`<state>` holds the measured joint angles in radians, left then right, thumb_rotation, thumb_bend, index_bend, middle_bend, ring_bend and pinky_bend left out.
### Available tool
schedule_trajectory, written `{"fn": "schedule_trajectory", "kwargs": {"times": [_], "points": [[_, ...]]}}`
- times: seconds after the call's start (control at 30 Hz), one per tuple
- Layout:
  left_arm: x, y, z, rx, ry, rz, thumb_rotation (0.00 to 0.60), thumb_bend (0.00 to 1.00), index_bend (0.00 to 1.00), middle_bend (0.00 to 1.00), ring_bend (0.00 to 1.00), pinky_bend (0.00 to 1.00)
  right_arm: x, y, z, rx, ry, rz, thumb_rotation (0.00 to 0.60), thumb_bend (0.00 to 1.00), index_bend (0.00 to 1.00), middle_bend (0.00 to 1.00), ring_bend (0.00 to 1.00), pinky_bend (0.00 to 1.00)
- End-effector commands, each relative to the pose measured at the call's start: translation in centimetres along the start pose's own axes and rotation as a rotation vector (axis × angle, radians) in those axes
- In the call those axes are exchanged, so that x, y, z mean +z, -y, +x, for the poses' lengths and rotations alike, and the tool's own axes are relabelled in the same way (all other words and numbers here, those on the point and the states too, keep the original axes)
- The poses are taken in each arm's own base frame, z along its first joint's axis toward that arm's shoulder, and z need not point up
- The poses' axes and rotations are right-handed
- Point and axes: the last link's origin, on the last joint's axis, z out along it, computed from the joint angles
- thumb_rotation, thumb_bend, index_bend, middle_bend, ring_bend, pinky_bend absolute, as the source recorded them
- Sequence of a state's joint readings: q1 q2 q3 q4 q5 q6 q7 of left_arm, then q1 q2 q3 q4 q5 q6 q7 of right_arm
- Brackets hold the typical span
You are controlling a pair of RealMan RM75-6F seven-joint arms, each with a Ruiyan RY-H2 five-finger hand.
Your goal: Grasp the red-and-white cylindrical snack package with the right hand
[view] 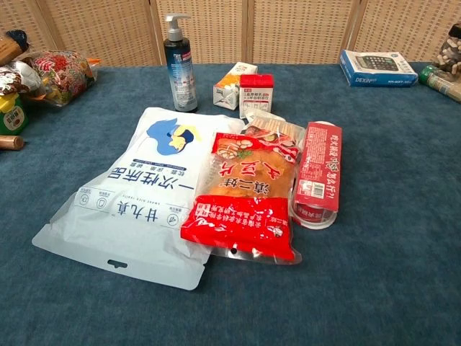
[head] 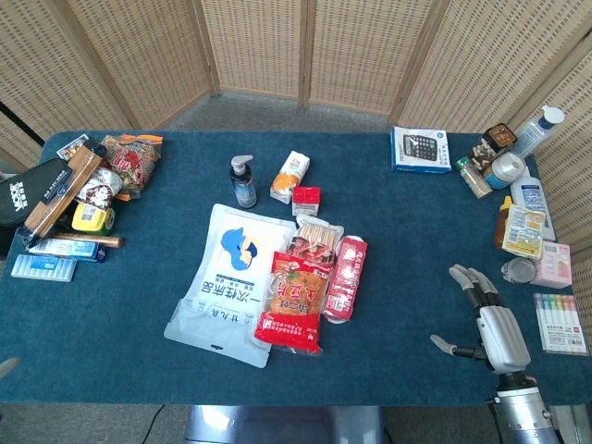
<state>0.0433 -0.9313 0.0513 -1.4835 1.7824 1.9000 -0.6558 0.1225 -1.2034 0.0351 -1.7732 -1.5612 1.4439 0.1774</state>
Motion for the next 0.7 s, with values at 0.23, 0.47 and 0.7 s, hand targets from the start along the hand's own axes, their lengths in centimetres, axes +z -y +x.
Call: {"fn": "schedule_trajectory", "kwargs": {"times": [0.23,0.47,0.7], "points": [[0.0,-0.1,-0.1,0.003,-0.003,-0.006,0.600,0.06,0.11,0.00,0.00,0.00,0.5,-0.6,-0.5,-0.044,0.045,0.018,0.600,0.00,0.00,0.00,0.00,0.00],[0.4,0.1,-0.3,0.007,-0.004,0.007,0.600,0.06,0.11,0.00,0.00,0.00,6.3,-2.0,-1.1,-0.282,0.167,0.231,0.600,0.00,0.00,0.00,0.00,0.00],[0.8,0.3,-0.7,0.025,-0.001,0.031,0.600,0.06,0.11,0.00,0.00,0.00,11.8,-0.7,-1.9,-0.443,0.208,0.410,0.600,0.00,0.00,0.00,0.00,0.00]]}}
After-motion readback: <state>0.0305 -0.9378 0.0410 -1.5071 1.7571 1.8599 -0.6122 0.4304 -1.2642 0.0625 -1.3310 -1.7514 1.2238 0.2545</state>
